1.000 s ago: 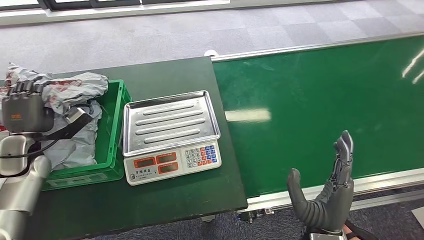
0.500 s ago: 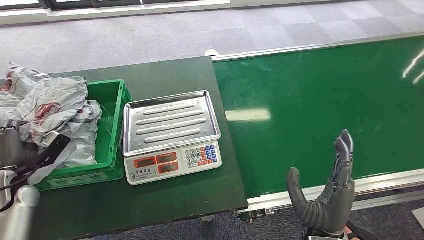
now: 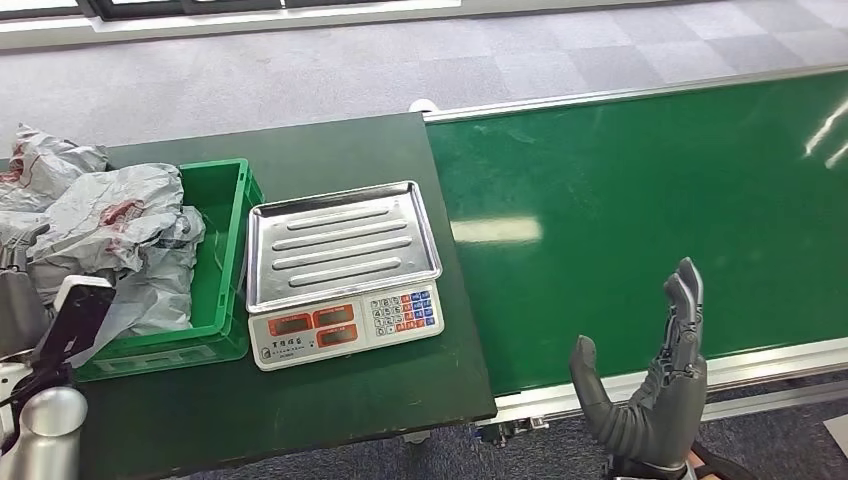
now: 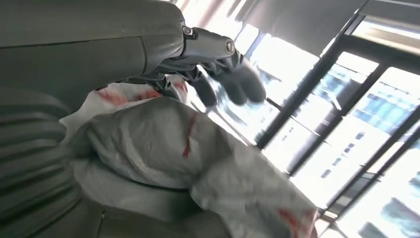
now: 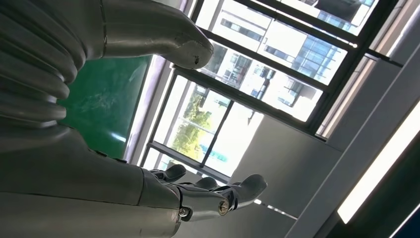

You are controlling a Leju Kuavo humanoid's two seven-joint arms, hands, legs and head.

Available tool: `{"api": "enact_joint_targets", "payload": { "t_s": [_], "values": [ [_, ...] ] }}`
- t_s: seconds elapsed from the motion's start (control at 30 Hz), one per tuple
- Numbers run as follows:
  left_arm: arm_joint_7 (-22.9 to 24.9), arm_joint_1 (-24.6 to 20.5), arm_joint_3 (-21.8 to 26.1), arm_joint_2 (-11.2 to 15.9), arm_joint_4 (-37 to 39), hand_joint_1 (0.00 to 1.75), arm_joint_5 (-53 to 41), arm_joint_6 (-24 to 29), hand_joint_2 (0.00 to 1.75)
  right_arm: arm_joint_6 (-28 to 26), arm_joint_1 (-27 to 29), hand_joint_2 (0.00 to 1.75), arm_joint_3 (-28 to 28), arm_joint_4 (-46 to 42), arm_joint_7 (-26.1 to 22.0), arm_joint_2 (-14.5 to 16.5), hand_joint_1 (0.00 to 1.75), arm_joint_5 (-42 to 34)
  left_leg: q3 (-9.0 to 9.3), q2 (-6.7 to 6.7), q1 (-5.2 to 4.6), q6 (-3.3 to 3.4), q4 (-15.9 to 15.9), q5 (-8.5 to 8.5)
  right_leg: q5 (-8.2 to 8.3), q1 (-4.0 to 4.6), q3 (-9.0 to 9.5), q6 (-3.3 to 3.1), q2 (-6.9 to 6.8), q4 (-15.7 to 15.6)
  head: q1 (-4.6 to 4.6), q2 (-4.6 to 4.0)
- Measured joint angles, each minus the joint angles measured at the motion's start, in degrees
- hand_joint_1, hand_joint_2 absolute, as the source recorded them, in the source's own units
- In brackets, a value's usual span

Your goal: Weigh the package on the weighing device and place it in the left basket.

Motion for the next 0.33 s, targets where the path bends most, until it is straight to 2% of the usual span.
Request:
{"api": "enact_joint_targets", "payload": {
  "t_s": [0.07,0.13,0.27,0.33],
  "values": [
    [-3.4,2.1,-1.5,-2.4,-5.2,0.0,8.4,-0.6,0.0,0.2,-0.1,1.75,-0.1,0.0,-0.1,0.4,0.0,-0.1,0.0,-0.02,-0.04,0.03,0.0,-0.04,-0.02,-0.03,0.01,0.03,-0.02,0.0,0.0,0.0],
    [-5.8,4.0,-4.0,-4.6,-9.9,0.0,12.6,0.1,0.0,0.3,-0.2,1.75,-0.2,0.0,-0.1,0.6,0.0,-0.3,0.0,-0.05,-0.06,0.06,0.0,-0.07,-0.05,-0.06,0.03,0.07,-0.05,0.0,-0.01,0.0],
    [-9.5,6.2,-10.4,-8.4,-17.6,0.0,16.3,3.0,0.0,0.5,-0.5,0.0,-0.3,0.0,-0.4,0.8,0.0,-0.3,-0.18,-0.09,-0.08,0.13,0.0,-0.15,-0.07,-0.09,0.08,0.11,-0.11,0.0,0.0,0.0],
    [-10.3,6.4,-12.6,-9.6,-19.9,0.0,17.5,3.5,0.0,0.5,-0.7,0.0,-0.3,0.1,-0.5,0.9,0.0,-0.4,-0.36,-0.08,-0.08,0.14,0.0,-0.2,-0.1,-0.09,0.12,0.14,-0.12,0.0,0.0,0.0]
  ]
}}
